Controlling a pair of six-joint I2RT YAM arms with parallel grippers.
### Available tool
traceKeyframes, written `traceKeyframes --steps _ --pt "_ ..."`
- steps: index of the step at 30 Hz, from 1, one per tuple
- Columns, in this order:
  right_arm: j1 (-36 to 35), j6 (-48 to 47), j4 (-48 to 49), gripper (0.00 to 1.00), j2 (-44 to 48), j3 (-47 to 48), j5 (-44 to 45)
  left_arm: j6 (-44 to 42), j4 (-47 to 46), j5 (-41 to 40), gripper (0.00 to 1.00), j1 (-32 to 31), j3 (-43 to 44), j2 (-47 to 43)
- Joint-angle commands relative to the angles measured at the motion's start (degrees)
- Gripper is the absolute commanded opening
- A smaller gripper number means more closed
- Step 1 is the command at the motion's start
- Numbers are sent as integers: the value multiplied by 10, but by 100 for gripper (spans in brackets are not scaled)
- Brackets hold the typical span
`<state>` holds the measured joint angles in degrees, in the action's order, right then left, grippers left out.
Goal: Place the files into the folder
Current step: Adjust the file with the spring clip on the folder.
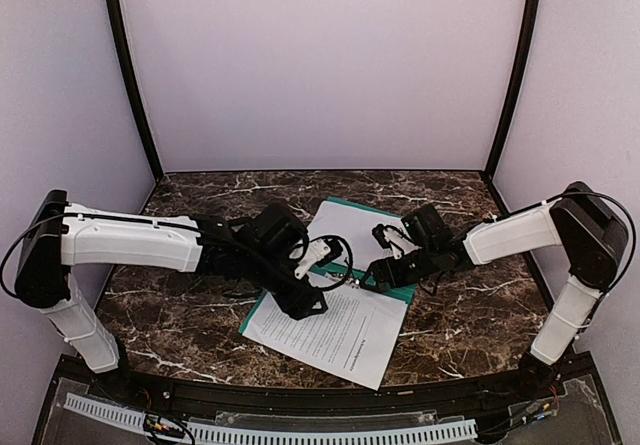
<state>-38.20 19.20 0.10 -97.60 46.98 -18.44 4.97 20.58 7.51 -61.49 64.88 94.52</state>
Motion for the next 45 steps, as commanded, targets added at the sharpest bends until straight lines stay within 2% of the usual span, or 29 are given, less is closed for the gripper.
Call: traceKeyframes --steps 1,6,10,14,20,31,34,41,45 --pt "4 -9 -51 82 -9 2 -15 34 -30 -12 67 38 18 -13" --pt "3 -17 -54 82 5 9 -28 9 -28 49 67 46 28 -5" --pt "3 -20 -56 81 15 12 -35 -15 -23 81 67 45 -1 -22" --pt "-1 -27 -47 79 25 15 -24 -11 -22 67 67 38 -51 -56" --pt "-9 -31 -53 76 18 60 21 47 -50 33 67 37 -143 -98" --pt "-55 -53 -119 76 -55 207 77 53 -56 9 66 37 -166 -119" --pt "-62 -56 -140 70 -78 240 91 52 -55 9 66 37 -168 -120" --pt "-78 -59 -175 46 -114 281 123 49 -52 6 67 36 -170 -121" --pt "-81 -59 -179 37 -121 288 121 47 -52 6 67 36 -170 -118"
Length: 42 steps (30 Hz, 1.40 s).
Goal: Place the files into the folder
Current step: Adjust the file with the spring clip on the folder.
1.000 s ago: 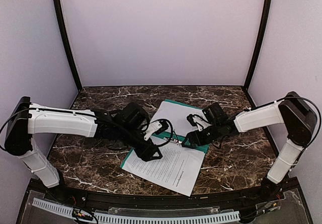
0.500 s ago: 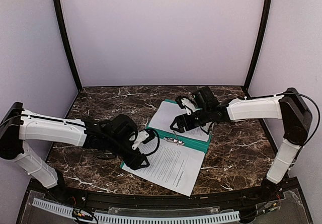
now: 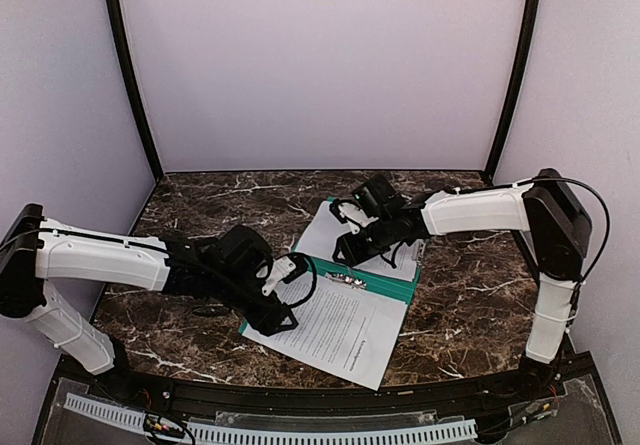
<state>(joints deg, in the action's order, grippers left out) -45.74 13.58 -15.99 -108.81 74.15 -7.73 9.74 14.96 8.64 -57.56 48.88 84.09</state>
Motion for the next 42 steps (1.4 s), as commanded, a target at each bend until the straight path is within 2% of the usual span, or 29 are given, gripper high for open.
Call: traceKeyframes --steps 1,14,28,42 --pt "-6 -3 -18 35 -10 18 14 -1 5 -5 66 -3 -10 -13" --pt "-7 8 -21 19 9 0 14 -3 7 -3 67 -3 -14 -10" --pt "-8 23 -13 15 44 -35 25 -12 20 12 67 -12 -22 2" --pt "-8 39 -1 10 60 -59 29 -25 39 3 67 -78 -23 23"
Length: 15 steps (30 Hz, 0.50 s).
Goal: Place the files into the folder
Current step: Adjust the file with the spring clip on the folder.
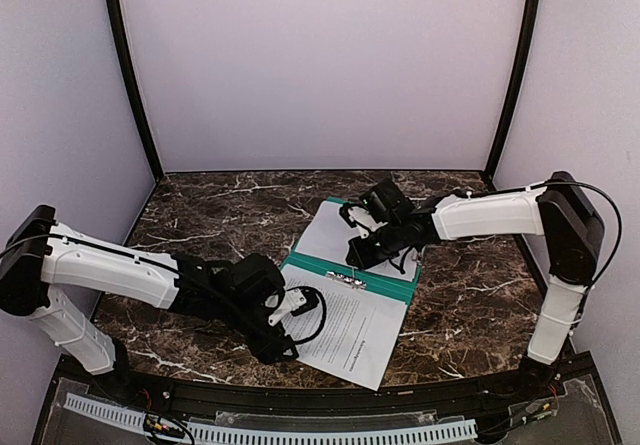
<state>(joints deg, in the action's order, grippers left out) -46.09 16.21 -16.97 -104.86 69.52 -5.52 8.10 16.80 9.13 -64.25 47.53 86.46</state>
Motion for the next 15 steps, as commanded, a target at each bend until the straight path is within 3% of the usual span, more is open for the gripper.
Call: traceKeyframes --steps 1,15 --pt "-4 13 9 10 22 -14 8 -10 20 0 66 -14 -9 -1" --pt "-4 18 9 7 29 -21 11 -16 25 33 66 -50 -9 14"
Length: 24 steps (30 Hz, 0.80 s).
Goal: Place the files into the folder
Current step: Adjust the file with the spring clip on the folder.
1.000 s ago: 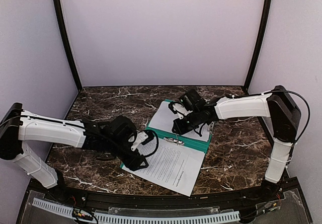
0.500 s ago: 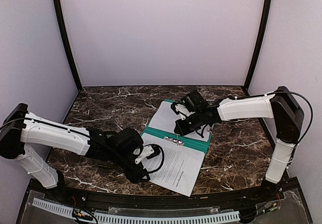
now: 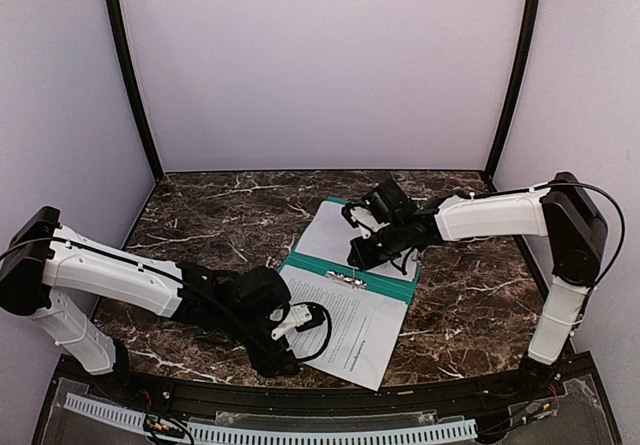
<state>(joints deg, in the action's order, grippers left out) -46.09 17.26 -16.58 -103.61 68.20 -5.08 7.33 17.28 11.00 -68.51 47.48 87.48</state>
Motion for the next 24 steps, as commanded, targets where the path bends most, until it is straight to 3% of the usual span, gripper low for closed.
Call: traceKeyframes --steps 1,24 --pt "-4 8 5 7 16 -9 6 -8 21 16 66 -11 -8 4" --pt "-4 8 3 4 25 -21 12 -43 25 73 56 -34 23 59"
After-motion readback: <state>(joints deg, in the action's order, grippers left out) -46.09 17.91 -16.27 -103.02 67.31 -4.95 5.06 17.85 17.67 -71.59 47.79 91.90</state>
